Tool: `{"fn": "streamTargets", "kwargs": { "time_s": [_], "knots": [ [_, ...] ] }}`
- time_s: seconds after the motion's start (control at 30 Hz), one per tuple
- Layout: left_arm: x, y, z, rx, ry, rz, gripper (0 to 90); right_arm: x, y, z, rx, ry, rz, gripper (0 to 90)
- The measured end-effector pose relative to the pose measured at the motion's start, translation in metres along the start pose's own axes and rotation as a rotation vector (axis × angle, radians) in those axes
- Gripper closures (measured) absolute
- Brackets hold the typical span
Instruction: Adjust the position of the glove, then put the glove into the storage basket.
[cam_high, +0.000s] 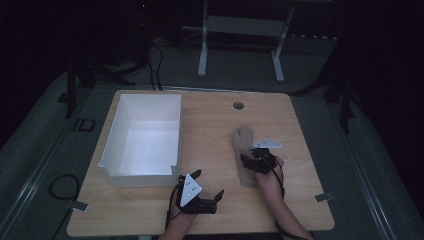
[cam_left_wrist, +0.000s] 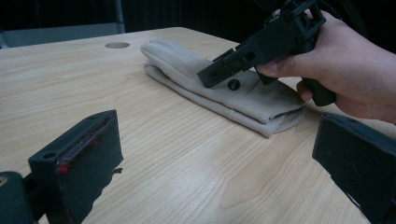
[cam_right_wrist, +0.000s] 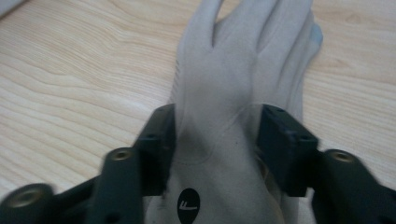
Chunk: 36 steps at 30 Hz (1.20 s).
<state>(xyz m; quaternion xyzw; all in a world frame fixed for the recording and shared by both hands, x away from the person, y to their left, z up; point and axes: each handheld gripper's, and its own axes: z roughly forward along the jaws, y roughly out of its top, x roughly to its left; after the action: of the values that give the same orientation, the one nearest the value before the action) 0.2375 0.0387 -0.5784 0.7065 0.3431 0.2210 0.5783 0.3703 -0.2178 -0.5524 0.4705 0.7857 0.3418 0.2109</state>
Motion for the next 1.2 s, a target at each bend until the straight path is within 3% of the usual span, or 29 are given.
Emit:
{"fn": "streamTargets", "kwargs": {
  "time_s": [0.03, 0.07, 0.2, 0.27, 0.3, 0.33, 0.43, 0.47, 0.5, 0.6, 0.7, 0.77, 0.83, 0.87, 0.9, 1.03, 1.07, 1.2],
  "knots": [
    [0.0, 0.0, 0.0, 0.001, 0.0, -0.001, 1.6, -0.001, 0.001, -0.003, -0.011, 0.008, -0.004, 38.6],
    [0.0, 0.0, 0.0, 0.001, -0.001, 0.0, 1.6, -0.001, 0.001, -0.003, -0.011, 0.008, -0.004, 38.6],
    [0.0, 0.0, 0.0, 0.005, -0.004, 0.001, 1.6, -0.008, 0.005, -0.011, -0.02, 0.055, -0.02, 17.9],
    [0.0, 0.0, 0.001, 0.007, -0.007, 0.001, 1.6, -0.009, 0.006, -0.013, -0.027, 0.063, -0.023, 17.7],
    [0.0, 0.001, 0.001, 0.012, -0.014, 0.008, 1.6, -0.012, 0.007, -0.017, -0.021, 0.086, -0.041, 12.8],
    [0.0, 0.001, 0.001, 0.015, -0.013, 0.013, 1.6, -0.013, 0.008, -0.019, -0.029, 0.075, -0.052, 14.5],
    [-0.001, 0.001, 0.002, 0.014, -0.026, 0.014, 1.6, -0.018, 0.008, -0.024, -0.055, 0.108, -0.04, 16.6],
    [-0.002, 0.001, 0.003, 0.016, -0.011, 0.012, 1.6, -0.021, 0.008, -0.027, -0.076, 0.118, -0.038, 17.7],
    [-0.003, 0.001, 0.003, 0.017, -0.009, 0.008, 1.6, -0.027, 0.008, -0.032, -0.115, 0.129, -0.07, 17.1],
    [-0.003, 0.001, 0.004, 0.016, -0.021, 0.006, 1.6, -0.032, 0.008, -0.036, -0.124, 0.135, -0.087, 17.1],
    [-0.006, 0.002, 0.006, 0.04, -0.046, 0.036, 1.6, -0.038, 0.007, -0.043, -0.093, 0.156, -0.083, 16.9],
    [-0.009, 0.004, 0.01, 0.058, -0.075, 0.083, 1.6, -0.039, 0.007, -0.045, -0.092, 0.161, -0.084, 15.0],
    [-0.012, 0.006, 0.013, 0.068, -0.087, 0.128, 1.6, -0.043, 0.007, -0.049, -0.087, 0.168, -0.068, 13.9],
    [-0.014, 0.009, 0.017, 0.108, -0.104, 0.14, 1.6, -0.048, 0.007, -0.054, -0.102, 0.167, -0.052, 13.5],
    [-0.014, 0.009, 0.017, 0.108, -0.104, 0.14, 1.6, -0.048, 0.007, -0.054, -0.102, 0.167, -0.052, 13.5],
    [-0.018, 0.016, 0.024, 0.219, -0.188, 0.122, 4.2, -0.056, 0.012, -0.062, -0.131, 0.181, 0.008, 12.2],
    [-0.02, 0.018, 0.026, 0.223, -0.206, 0.133, 4.3, -0.057, 0.013, -0.064, -0.145, 0.197, 0.021, 11.5],
    [-0.023, 0.026, 0.034, 0.211, -0.23, 0.171, 6.7, -0.059, 0.02, -0.065, -0.175, 0.182, 0.029, 14.1]
  ]
}}
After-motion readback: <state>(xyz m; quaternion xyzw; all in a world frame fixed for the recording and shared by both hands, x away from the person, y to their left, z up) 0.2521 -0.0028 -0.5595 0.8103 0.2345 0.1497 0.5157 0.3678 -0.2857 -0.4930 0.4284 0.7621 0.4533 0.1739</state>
